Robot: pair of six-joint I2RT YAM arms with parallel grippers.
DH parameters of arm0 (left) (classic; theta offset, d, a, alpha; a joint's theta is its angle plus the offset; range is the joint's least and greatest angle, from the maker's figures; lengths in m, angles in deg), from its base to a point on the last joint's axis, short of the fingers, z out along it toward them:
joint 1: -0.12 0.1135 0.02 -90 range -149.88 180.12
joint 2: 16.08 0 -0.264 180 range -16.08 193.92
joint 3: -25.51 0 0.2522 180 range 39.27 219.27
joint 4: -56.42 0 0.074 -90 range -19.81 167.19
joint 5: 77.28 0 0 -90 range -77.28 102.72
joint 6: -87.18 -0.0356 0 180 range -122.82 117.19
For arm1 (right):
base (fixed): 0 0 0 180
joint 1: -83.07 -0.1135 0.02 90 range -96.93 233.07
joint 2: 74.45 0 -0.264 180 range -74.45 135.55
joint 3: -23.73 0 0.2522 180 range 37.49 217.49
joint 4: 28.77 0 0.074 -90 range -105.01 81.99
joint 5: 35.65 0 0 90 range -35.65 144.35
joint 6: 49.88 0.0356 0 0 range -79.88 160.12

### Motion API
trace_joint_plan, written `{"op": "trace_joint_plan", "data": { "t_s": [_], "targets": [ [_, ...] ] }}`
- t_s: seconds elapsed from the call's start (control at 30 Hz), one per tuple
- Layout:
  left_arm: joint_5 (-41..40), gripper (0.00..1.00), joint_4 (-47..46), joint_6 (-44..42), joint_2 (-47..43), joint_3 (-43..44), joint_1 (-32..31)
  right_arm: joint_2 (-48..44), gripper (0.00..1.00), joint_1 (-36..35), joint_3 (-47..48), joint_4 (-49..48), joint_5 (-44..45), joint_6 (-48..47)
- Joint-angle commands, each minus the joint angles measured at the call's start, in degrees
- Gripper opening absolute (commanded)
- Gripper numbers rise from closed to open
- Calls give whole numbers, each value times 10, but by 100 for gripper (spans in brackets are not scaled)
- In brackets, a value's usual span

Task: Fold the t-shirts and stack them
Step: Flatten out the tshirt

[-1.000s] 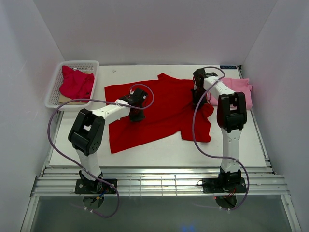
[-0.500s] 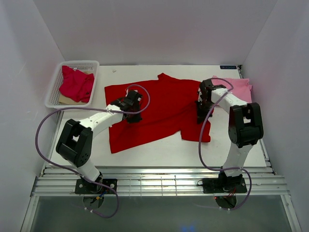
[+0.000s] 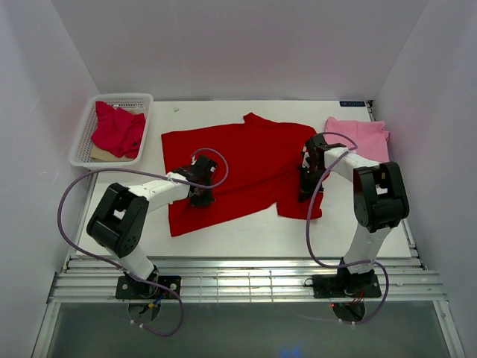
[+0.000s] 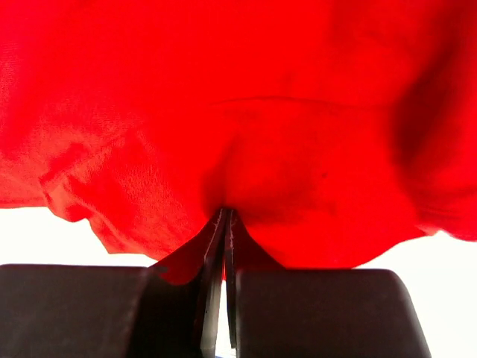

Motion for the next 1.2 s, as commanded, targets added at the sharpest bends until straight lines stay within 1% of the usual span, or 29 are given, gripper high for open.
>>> {"op": "trace_joint_plan", "data": {
  "t_s": [0.0,0.07,0.17,0.27,0.43,0.53,0.6,0.73,0.77,0.83,0.87,0.9,0.93,0.97,1.0,1.03,1.07,1.1,1.13,1.17],
  "targets": [
    [-28,0,16,17,-16,-47,-3,-13,8,-31,-76,8,10,15],
    [-50,0,26,25,-28,-66,-3,-33,8,-39,-112,7,11,27],
    [-66,0,44,39,-32,-96,-3,-54,8,-52,-140,6,11,43],
    [-61,0,61,60,-44,-120,-3,-79,8,-65,-170,13,8,57],
    [-42,0,102,89,-109,-156,-3,-135,8,-91,-215,37,8,80],
    [-34,0,117,102,-138,-157,-10,-172,8,-101,-231,64,5,89],
    [-35,0,134,102,-141,-136,-10,-199,8,-108,-231,92,3,92],
    [-60,0,129,76,-146,-74,-10,-238,8,-110,-160,141,25,92],
    [-67,0,124,68,-139,-58,-10,-237,8,-110,-105,147,35,92],
    [-73,0,112,45,-118,1,-10,-223,9,-109,-43,151,68,82],
    [-74,0,111,40,-84,25,-10,-198,12,-109,19,149,81,78],
    [-71,0,111,35,-62,78,-10,-179,18,-105,52,146,89,73],
    [-67,0,110,27,-40,106,-10,-137,21,-103,86,140,111,59],
    [-60,0,108,25,-17,132,-10,-116,23,-101,148,134,117,52],
    [-41,0,103,22,25,160,-10,-91,27,-95,182,128,121,47],
    [-34,0,101,17,48,215,-11,-65,29,-92,218,123,124,41],
    [-26,0,97,14,68,241,-12,-10,31,-88,255,121,124,25],
    [-11,0,88,10,106,267,-12,21,31,-82,334,122,128,19],
    [-6,0,85,1,127,321,-13,80,32,-79,375,122,131,12],
    [1,0,86,-3,149,351,-13,107,32,-75,417,121,134,-3]
  ]
}}
